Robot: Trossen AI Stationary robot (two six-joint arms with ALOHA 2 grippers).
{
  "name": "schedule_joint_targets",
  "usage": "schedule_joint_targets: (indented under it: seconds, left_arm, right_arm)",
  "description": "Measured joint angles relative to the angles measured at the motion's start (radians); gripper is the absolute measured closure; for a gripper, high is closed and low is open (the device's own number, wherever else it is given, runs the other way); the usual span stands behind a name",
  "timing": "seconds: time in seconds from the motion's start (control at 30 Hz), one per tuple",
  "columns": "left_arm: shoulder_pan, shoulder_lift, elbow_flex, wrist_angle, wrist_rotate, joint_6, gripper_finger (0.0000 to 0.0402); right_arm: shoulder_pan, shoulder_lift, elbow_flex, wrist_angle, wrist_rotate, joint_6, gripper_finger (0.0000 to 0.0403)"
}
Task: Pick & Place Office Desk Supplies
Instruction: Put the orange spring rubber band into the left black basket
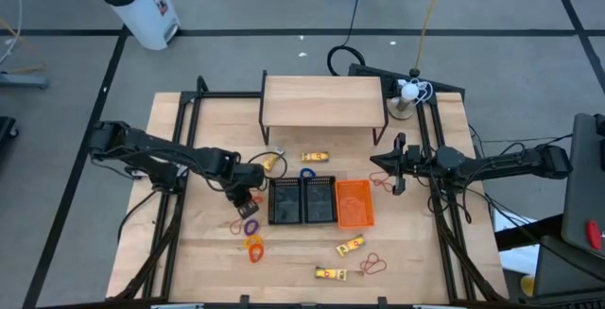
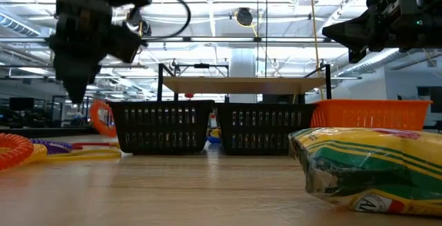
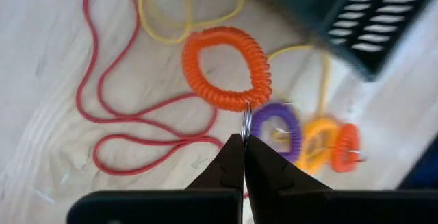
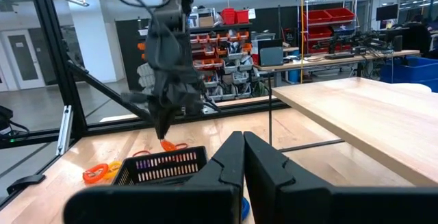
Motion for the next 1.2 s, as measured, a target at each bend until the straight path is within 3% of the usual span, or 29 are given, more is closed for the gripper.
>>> schedule_joint_targets:
  seconds: [0.43, 0.63, 0.77, 1.2]
  left_arm:
    - [-0.021, -0.026, 0.326, -0.256, -0.109, 0.080, 0.0401]
    - [-0.015, -0.019, 0.434, -0.231, -0.126, 0.148, 0.0401]
    - [0.001, -0.009, 0.444, -0.156, -0.119, 0.171, 0.0401]
    - [0.079, 0.130, 0.443, 0.051, 0.067, 0.286, 0.0401]
  right_arm:
    - [0.000, 0.000, 0.000, -0.008, 0.000, 0.000, 0.0403]
    - [0.000, 0.000, 0.000, -0.008, 0.000, 0.000, 0.0403]
    - [0.000, 0.000, 0.000, -0.007, 0.000, 0.000, 0.0403]
    - [0.000, 0.007, 0.000, 0.000, 0.000, 0.000, 0.0403]
